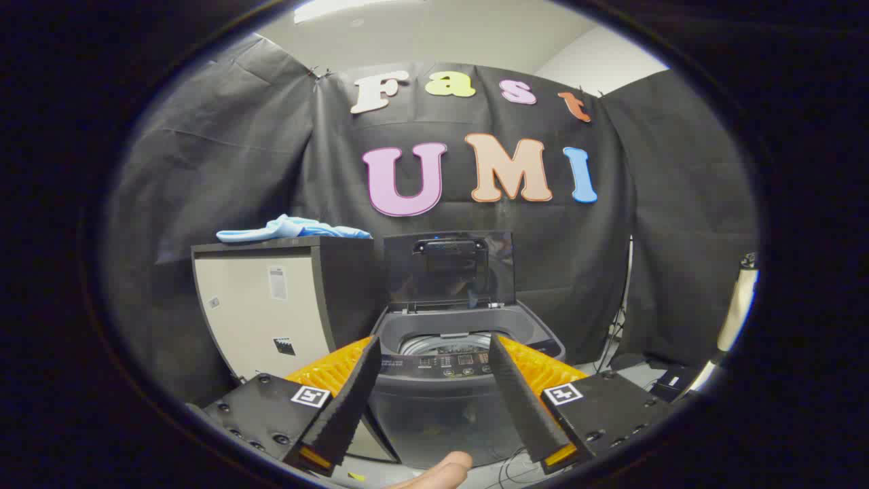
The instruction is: Put the clothes into the washing machine and then close the washing machine lid.
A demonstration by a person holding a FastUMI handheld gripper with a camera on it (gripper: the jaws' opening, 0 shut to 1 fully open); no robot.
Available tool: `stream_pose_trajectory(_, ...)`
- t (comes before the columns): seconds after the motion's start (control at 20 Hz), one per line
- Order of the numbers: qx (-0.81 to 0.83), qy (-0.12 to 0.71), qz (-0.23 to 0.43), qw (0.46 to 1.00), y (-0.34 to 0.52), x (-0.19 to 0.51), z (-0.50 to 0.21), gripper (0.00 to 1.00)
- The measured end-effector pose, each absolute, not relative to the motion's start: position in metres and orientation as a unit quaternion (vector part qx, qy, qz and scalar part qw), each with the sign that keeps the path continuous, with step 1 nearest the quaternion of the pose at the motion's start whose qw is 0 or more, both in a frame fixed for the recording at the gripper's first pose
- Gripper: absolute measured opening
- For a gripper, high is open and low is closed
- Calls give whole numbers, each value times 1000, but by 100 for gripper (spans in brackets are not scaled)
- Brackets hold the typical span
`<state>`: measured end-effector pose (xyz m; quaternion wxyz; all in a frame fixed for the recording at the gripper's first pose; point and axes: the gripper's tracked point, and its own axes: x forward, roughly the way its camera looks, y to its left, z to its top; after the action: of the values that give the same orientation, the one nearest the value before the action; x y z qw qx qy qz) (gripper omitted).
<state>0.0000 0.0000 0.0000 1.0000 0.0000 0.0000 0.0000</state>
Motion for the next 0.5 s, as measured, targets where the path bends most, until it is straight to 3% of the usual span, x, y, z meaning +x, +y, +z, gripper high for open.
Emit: stream_pose_trajectory(0.5,-7,12,30,999,10,8,2,98)
